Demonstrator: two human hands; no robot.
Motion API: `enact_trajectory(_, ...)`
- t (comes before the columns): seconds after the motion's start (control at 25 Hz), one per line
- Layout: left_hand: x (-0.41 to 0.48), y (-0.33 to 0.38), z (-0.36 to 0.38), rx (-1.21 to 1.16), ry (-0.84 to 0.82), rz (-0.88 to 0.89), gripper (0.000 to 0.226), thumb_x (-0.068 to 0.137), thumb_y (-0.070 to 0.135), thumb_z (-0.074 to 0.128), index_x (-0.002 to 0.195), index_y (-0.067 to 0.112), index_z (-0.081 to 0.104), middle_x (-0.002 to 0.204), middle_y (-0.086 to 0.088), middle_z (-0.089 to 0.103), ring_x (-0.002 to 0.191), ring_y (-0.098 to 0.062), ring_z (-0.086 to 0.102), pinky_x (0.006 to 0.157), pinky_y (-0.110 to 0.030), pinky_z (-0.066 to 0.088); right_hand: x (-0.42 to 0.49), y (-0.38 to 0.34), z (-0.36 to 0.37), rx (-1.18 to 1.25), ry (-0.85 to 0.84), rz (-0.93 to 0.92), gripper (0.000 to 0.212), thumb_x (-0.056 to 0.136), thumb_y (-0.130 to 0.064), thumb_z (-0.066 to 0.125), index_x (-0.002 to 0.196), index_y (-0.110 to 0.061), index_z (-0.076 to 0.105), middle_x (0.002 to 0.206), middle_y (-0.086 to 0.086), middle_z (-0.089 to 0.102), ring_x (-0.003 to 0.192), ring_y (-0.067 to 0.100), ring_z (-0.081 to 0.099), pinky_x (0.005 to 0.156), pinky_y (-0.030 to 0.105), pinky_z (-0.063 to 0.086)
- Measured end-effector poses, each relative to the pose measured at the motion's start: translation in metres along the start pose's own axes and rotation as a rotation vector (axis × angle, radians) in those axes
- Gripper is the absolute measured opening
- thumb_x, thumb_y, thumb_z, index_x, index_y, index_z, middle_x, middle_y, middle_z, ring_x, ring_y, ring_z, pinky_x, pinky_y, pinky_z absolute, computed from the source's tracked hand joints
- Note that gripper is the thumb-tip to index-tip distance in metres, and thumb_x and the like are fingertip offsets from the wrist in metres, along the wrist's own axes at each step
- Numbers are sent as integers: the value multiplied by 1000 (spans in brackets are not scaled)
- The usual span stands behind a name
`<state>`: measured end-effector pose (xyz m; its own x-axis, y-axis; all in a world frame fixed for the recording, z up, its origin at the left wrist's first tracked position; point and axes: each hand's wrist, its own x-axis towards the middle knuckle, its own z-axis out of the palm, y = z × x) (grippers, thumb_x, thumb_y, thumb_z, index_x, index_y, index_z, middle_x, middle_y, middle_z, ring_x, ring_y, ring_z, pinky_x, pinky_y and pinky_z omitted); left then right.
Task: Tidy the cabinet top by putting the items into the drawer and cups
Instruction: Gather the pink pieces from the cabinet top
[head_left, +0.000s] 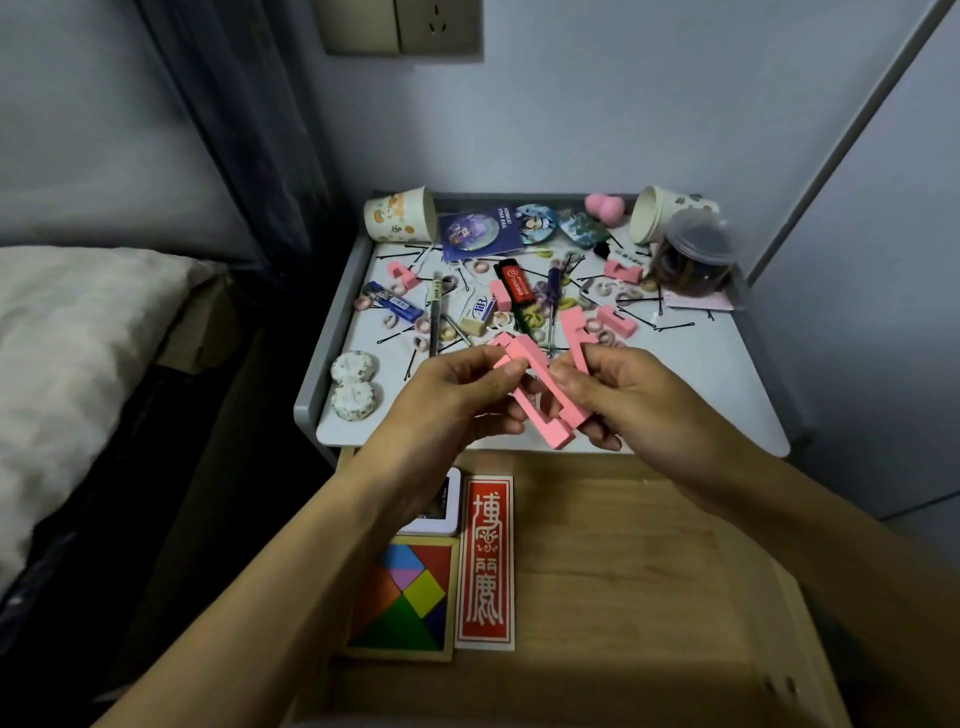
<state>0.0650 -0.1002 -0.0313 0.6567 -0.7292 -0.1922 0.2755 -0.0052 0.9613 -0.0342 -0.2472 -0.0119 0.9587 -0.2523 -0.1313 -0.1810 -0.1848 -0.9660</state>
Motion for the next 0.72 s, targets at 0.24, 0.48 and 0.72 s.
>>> enact_trajectory(0.24,0,2,-3,-4,3,20,26,96,15,56,116,2,66,93,-16,67,84,-27,55,64,-22,52,0,-2,1,-10,-90,-16,18,101,-20,46,97,-24,63,60,-14,63,51,-1,48,47,14,38)
enact_trajectory(0.48,-3,0,-6,45,34,65,25,97,17,55,110,-1,67,87,-14,68,80,-26,55,62,-21,51,0,3,-2,-38,-125,12,21,100,-25,47,94,-19,67,65,-5,62,57,10,52,47,20,40)
enact_trajectory(0.72,-5,1,-3,120,254,198,16,95,15,58,96,6,70,82,-8,72,65,-11,60,56,-17,48,0,11,2,-9,59,-35,21,98,-15,53,106,-11,71,89,-1,73,75,11,67,62,26,56)
